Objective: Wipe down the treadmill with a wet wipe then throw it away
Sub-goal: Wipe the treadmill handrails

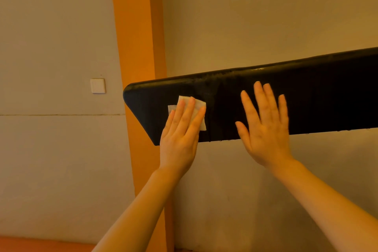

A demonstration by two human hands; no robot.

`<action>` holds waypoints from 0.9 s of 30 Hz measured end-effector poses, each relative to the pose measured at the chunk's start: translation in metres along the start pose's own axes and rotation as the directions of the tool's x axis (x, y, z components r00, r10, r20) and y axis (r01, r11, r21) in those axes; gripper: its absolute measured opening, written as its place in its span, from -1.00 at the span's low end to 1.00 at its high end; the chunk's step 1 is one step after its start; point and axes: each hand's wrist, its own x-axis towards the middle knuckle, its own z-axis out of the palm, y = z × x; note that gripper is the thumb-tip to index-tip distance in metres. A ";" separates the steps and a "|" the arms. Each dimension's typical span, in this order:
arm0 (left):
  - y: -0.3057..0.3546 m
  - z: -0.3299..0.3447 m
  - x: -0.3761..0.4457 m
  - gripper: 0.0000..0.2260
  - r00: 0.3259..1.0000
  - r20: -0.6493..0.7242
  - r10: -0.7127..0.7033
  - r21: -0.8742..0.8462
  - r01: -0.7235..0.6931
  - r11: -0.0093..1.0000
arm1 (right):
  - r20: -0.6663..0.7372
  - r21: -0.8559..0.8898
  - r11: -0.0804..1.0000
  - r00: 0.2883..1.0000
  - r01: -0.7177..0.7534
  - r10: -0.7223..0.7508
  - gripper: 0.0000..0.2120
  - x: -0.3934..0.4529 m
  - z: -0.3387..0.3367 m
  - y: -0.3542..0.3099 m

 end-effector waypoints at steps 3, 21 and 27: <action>0.007 0.002 -0.012 -0.43 0.998 0.063 -0.008 0.044 0.006 0.999 | -0.009 -0.025 0.999 1.000 -0.024 0.023 -0.46 -0.003 -0.001 0.016; 0.012 -0.001 0.019 -0.53 0.992 0.124 0.023 0.116 -0.038 0.993 | -0.023 -0.065 0.998 0.999 0.023 -0.025 -0.43 -0.009 0.010 0.025; 0.019 0.003 0.002 -0.46 0.979 0.203 0.003 0.180 -0.040 0.983 | -0.025 -0.057 0.998 0.999 0.025 -0.026 -0.45 -0.008 0.010 0.025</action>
